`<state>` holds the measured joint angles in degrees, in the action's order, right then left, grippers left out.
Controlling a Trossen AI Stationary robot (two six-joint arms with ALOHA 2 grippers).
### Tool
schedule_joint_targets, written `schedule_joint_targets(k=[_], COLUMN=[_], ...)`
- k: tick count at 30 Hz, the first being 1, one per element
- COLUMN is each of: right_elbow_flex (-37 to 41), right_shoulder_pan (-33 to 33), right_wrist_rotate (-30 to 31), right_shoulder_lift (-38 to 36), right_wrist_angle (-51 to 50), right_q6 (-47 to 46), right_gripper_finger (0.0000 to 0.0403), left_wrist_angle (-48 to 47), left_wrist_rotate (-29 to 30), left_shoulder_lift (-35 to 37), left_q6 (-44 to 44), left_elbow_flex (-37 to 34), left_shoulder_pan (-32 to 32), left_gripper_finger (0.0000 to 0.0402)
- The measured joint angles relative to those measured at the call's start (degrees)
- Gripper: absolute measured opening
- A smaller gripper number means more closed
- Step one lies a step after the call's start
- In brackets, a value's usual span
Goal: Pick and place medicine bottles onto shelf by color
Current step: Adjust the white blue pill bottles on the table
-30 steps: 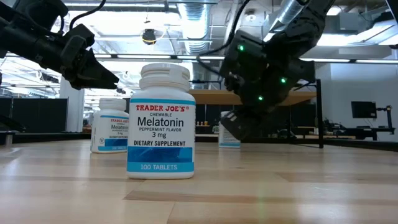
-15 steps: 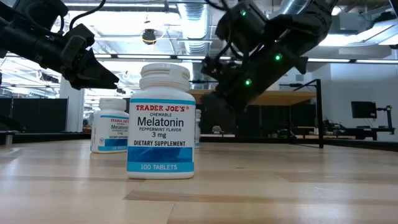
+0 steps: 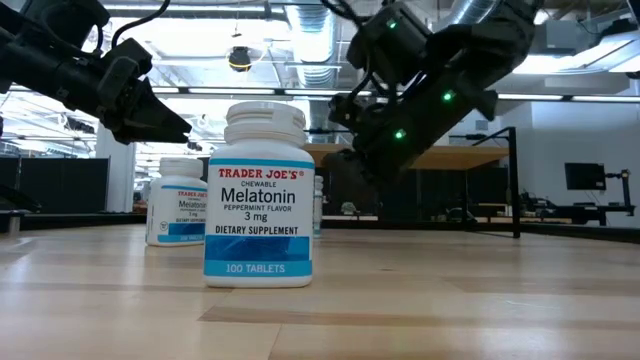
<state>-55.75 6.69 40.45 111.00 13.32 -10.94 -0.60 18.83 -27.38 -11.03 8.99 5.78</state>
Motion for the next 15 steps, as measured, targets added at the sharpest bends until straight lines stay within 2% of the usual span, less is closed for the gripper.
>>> schedule_joint_targets(k=[4,10,15], right_elbow_flex=[0.0,0.0,0.0], right_shoulder_pan=[-1.9,-2.7,-2.7], right_wrist_rotate=[-0.6,-10.6,-12.0], right_shoulder_lift=[0.0,0.0,0.0], right_wrist_angle=[3.2,9.3,9.9], right_q6=[0.7,4.8,3.2], right_gripper_finger=[0.0006,0.0006,0.0006], left_wrist_angle=[0.0,0.0,0.0], left_wrist_rotate=[0.0,0.0,0.0], left_shoulder_lift=[0.0,0.0,0.0], left_q6=[0.0,0.1,0.1], left_elbow_flex=[0.0,0.0,0.0], left_shoulder_pan=[0.0,0.0,0.0], left_gripper_finger=[0.0247,0.0247,0.0247])
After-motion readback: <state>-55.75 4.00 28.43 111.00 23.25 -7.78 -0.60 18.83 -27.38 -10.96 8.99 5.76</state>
